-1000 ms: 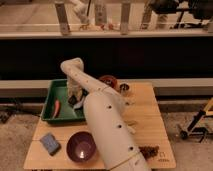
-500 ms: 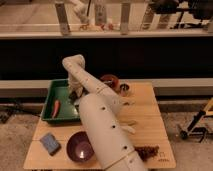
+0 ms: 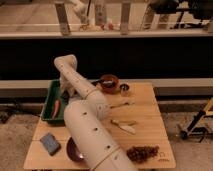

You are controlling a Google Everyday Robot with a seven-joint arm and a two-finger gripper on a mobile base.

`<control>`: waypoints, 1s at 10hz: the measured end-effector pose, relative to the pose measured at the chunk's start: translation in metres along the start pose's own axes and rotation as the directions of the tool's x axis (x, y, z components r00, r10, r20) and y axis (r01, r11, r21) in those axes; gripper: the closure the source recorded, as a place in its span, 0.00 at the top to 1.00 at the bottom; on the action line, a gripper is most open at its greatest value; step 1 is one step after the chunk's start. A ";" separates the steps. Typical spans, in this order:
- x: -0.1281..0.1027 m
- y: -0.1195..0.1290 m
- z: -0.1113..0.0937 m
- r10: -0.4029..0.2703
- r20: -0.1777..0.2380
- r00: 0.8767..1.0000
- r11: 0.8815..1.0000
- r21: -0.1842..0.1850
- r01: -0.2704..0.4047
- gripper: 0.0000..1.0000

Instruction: Wipe tray with eraser

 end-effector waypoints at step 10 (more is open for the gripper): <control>-0.070 0.008 0.011 -0.079 0.011 0.997 0.997 -0.025 0.080 0.00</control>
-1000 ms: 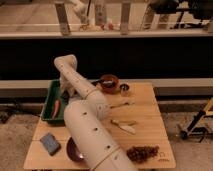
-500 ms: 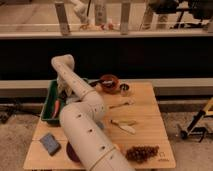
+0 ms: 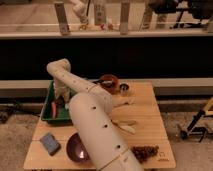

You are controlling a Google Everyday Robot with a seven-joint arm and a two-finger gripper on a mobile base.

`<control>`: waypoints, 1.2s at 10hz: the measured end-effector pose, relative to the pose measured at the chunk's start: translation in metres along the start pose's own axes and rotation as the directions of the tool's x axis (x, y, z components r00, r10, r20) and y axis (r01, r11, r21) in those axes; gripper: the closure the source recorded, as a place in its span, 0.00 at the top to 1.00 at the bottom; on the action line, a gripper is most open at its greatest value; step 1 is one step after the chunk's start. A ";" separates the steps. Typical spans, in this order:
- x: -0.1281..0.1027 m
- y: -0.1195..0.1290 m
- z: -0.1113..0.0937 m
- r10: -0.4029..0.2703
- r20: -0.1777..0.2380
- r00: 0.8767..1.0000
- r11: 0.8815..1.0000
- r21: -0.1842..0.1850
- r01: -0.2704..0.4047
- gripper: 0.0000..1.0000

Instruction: Wipe tray with eraser

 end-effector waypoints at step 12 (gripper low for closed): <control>0.002 0.053 -0.007 -0.309 -0.074 0.948 0.951 -0.025 0.308 0.00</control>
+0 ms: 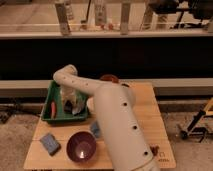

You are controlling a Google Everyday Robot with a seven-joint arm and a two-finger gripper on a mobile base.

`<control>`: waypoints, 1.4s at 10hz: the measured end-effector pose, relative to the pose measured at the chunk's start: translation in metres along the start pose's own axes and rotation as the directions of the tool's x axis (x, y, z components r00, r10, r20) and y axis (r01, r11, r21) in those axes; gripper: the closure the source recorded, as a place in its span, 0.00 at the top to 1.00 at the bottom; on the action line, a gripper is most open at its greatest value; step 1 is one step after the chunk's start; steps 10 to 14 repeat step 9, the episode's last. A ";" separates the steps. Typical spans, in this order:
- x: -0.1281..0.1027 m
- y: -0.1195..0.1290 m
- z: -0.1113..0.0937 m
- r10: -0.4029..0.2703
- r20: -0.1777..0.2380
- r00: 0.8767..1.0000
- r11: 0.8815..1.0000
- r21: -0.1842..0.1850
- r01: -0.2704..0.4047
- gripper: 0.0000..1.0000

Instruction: Wipe tray with eraser

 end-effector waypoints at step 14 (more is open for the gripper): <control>0.063 -0.007 -0.002 -0.071 -0.104 0.992 0.996 0.039 0.075 0.00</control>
